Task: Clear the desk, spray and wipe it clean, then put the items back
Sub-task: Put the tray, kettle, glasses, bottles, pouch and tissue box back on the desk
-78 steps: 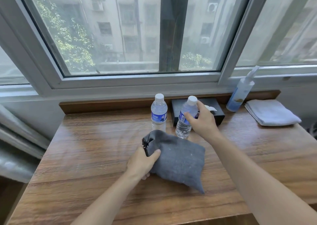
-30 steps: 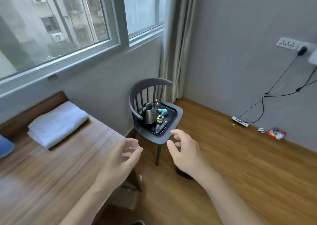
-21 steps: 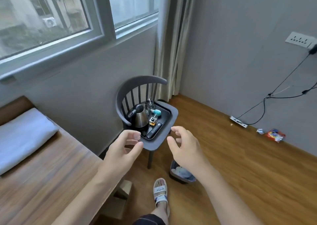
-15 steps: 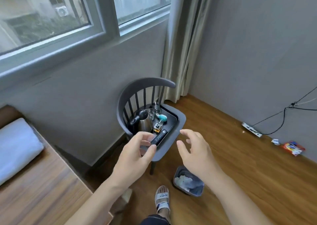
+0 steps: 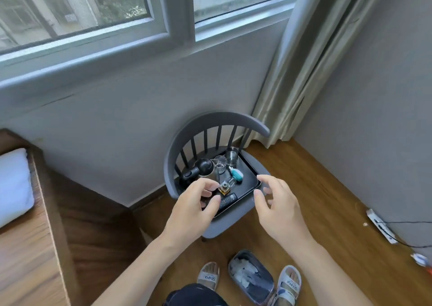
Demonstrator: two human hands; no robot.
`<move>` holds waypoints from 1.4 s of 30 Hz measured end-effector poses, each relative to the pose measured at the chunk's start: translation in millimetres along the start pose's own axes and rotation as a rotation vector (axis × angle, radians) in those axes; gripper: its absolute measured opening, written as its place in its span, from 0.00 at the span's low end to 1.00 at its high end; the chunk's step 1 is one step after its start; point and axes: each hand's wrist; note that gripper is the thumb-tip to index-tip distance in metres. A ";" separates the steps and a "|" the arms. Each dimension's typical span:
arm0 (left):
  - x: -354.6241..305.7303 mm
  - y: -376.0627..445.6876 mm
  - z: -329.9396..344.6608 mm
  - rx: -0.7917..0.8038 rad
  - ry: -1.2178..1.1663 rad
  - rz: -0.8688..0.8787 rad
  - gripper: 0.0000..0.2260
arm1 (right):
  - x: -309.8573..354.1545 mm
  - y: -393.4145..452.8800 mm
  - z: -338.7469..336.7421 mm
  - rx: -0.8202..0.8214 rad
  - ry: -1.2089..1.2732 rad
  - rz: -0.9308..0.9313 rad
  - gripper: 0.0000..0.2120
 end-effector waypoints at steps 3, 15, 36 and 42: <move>13.0 4.7 23.6 -0.094 0.043 -0.062 0.10 | -30.9 21.5 -3.1 0.056 0.023 -0.038 0.17; 45.1 57.5 129.4 -0.443 -0.111 -0.521 0.11 | -168.2 130.9 -11.2 0.429 -0.008 -0.216 0.21; 283.7 208.8 221.5 -0.404 -0.117 -0.855 0.42 | -382.2 276.4 230.5 0.395 -0.457 -0.005 0.35; 304.8 215.1 249.1 -0.502 -0.135 -0.775 0.41 | -404.5 275.7 239.3 0.408 -0.327 -0.064 0.31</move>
Point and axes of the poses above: each hand's wrist, its own y-axis towards the middle knuckle, its own z-axis out of the palm, x = y × z, and after that the axes turned 11 degrees about -z, right-handed
